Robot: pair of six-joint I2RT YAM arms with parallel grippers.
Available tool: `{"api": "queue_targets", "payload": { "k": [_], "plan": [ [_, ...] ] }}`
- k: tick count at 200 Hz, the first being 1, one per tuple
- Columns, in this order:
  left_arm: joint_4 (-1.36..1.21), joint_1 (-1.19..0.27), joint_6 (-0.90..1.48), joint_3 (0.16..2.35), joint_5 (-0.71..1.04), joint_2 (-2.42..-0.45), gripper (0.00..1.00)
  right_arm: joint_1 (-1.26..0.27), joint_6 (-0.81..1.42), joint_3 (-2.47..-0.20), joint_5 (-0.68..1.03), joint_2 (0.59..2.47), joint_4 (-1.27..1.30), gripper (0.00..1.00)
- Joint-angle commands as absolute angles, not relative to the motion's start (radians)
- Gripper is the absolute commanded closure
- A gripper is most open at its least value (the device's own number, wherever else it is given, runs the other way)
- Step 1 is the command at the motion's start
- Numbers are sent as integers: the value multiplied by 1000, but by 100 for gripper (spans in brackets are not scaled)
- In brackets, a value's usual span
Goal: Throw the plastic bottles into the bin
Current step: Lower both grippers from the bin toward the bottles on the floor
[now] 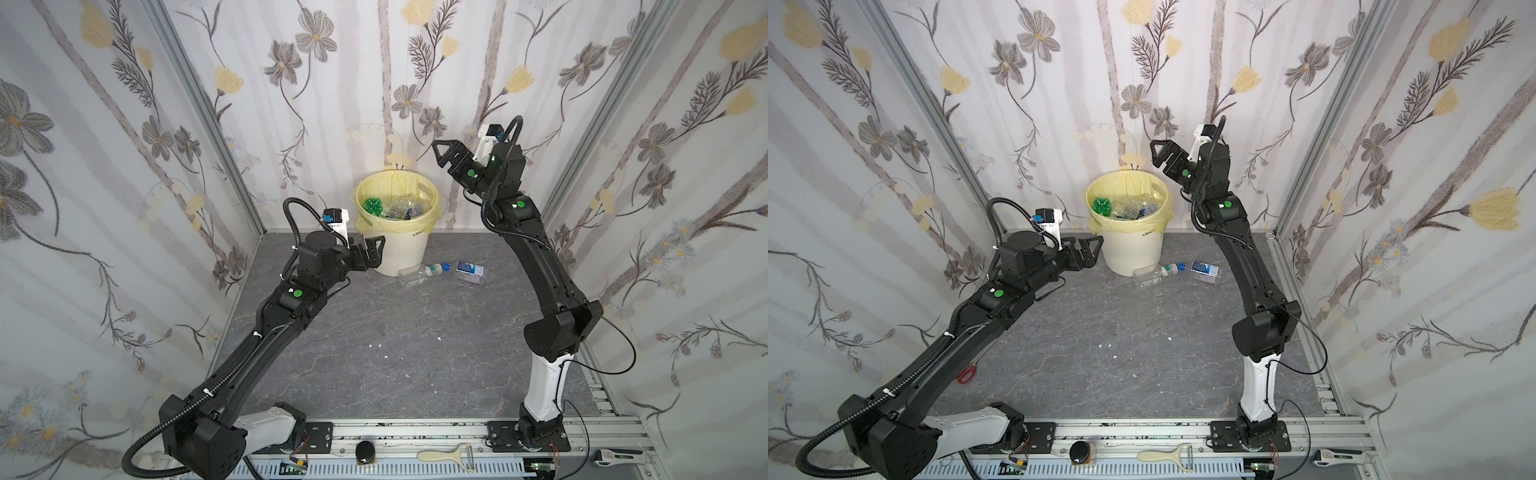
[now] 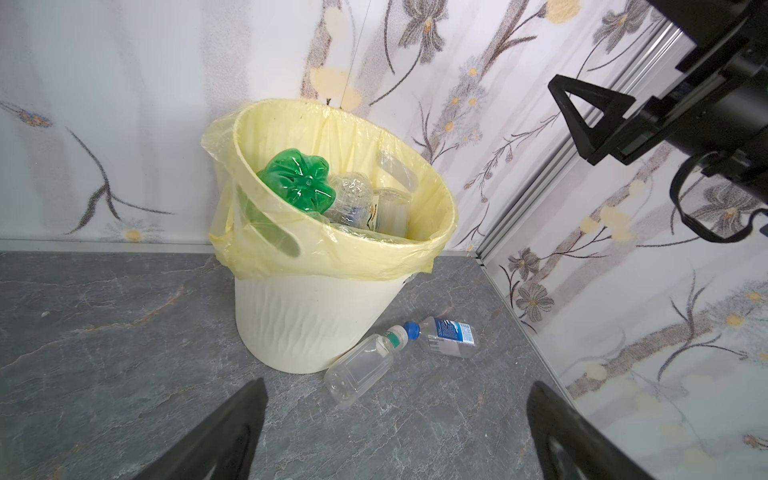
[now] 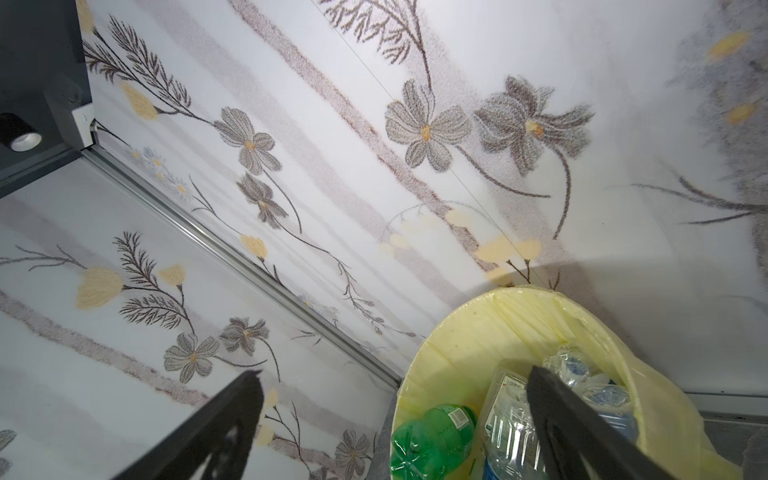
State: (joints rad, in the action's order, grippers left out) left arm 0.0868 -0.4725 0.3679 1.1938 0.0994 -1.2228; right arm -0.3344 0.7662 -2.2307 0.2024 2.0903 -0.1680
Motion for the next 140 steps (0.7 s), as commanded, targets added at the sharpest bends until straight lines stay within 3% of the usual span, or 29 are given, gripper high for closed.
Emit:
{"api": "queue_targets", "payload": {
  "k": [1, 81, 140],
  "plan": [
    [72, -471, 377, 1207, 104, -1224, 0, -316, 716, -2120, 182, 2005, -122, 0],
    [75, -421, 481, 1246, 52, -1252, 0, -239, 636, -1657, 198, 1759, -52, 0],
    [73, -270, 584, 1398, 208, -1399, 0, -244, 631, -1469, 217, 1686, 14, 0]
  ]
}}
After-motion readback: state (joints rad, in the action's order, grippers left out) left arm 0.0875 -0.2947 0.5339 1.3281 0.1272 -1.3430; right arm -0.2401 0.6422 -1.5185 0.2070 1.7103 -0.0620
